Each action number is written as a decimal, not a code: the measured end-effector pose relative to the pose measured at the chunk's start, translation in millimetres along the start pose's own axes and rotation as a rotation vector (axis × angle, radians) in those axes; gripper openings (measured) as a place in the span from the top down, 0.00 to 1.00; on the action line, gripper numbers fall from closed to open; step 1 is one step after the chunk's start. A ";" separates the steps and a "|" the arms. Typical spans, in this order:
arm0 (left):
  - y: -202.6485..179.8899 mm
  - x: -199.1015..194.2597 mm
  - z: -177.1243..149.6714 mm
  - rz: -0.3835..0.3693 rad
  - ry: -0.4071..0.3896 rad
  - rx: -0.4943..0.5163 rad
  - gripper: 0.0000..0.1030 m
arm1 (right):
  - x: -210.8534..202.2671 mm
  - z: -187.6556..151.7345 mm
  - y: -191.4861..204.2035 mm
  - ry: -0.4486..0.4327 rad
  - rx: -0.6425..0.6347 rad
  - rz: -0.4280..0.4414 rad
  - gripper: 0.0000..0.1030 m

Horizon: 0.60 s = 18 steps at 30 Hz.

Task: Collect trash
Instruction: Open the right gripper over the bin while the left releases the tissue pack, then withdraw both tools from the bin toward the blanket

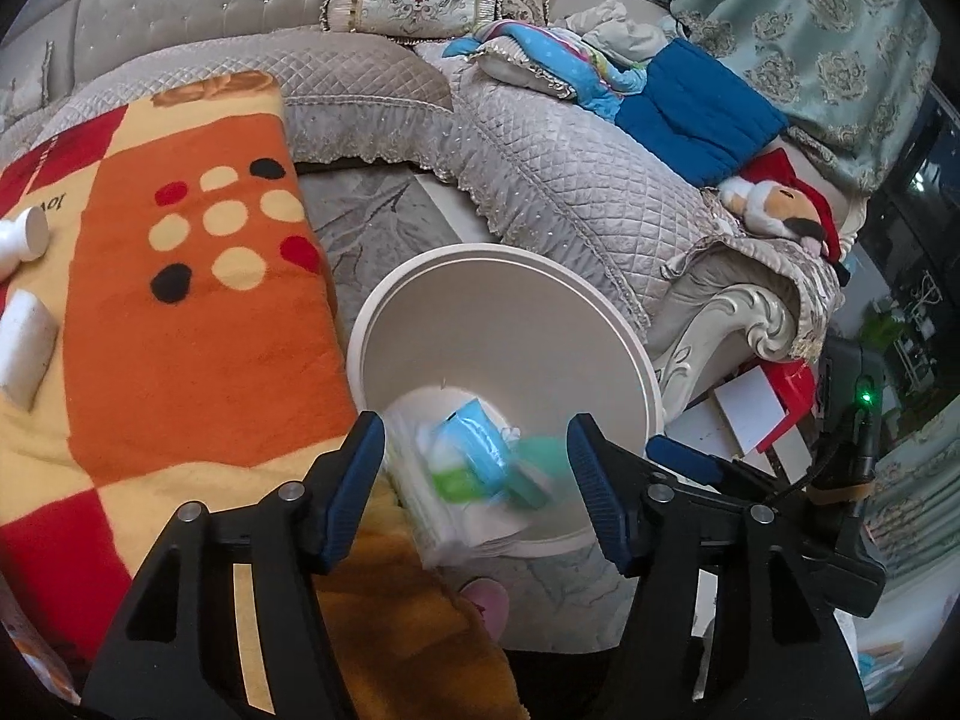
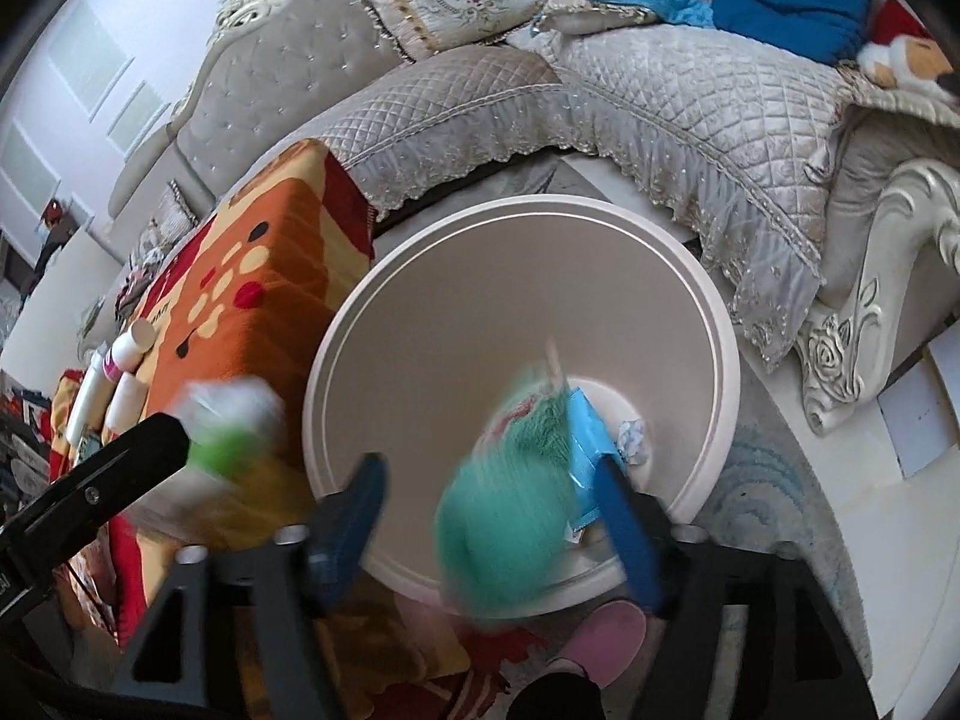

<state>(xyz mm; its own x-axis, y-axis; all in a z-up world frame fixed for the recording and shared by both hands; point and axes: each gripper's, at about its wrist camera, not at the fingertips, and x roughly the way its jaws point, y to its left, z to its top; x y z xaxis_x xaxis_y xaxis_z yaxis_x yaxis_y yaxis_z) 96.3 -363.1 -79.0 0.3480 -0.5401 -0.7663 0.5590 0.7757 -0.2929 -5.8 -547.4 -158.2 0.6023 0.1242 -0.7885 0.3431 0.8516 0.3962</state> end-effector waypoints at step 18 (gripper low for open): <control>0.6 -32.5 -14.9 0.045 -0.030 0.004 0.39 | -19.8 -13.3 24.5 -0.009 -0.087 -0.023 0.28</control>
<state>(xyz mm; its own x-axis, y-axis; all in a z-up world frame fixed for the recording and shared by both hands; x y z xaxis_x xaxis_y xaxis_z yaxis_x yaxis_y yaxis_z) 74.1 -340.3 -62.7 0.3956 -0.5144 -0.7609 0.5450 0.7983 -0.2563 -18.9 -522.2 -139.1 0.6017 0.0998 -0.7925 0.2929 0.8955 0.3351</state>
